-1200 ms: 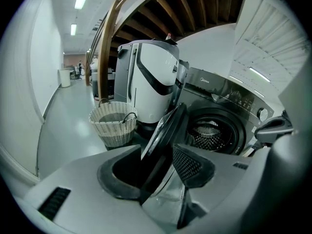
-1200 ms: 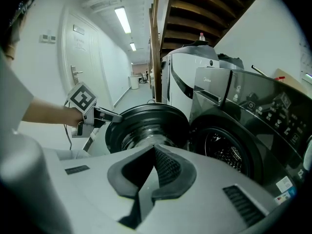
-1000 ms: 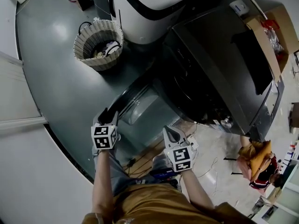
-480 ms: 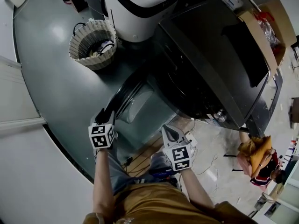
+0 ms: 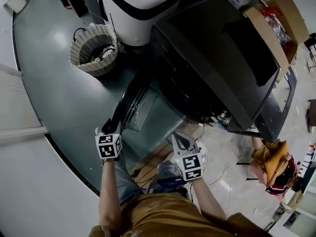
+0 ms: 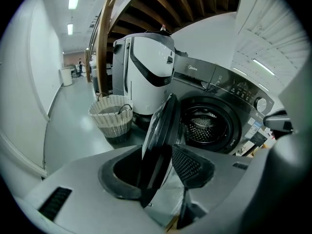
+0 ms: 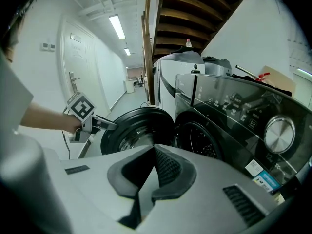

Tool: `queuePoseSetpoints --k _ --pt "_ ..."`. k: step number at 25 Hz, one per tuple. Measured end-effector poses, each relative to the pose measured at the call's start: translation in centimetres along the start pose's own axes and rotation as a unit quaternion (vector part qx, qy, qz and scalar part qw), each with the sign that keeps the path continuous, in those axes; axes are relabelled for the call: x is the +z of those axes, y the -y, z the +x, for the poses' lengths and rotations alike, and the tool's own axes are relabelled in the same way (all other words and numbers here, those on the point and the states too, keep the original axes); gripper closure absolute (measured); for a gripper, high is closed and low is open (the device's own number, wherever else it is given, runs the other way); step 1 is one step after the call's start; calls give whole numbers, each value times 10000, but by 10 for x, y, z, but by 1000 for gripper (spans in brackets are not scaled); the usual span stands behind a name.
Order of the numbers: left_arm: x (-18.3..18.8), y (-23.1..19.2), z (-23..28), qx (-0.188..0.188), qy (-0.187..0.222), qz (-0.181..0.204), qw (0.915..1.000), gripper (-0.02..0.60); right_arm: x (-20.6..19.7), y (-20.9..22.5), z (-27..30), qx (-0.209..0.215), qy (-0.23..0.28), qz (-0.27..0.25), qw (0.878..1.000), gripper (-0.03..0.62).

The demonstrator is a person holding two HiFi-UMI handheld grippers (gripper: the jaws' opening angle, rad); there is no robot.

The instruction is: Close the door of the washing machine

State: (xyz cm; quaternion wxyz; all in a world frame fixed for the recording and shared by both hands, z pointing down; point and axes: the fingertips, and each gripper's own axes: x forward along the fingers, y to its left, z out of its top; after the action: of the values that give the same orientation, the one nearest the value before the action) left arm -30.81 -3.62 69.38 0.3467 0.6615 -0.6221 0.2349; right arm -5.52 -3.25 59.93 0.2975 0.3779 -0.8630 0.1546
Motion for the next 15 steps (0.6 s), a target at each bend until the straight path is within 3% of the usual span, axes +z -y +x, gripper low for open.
queuePoseSetpoints --k 10,15 --pt "-7 31 -2 -78 -198 212 9995 377 -2 20 -29 -241 205 122 9994 580" --pt "-15 47 -4 -101 -373 525 9979 379 -10 28 -50 -387 227 342 9984 580"
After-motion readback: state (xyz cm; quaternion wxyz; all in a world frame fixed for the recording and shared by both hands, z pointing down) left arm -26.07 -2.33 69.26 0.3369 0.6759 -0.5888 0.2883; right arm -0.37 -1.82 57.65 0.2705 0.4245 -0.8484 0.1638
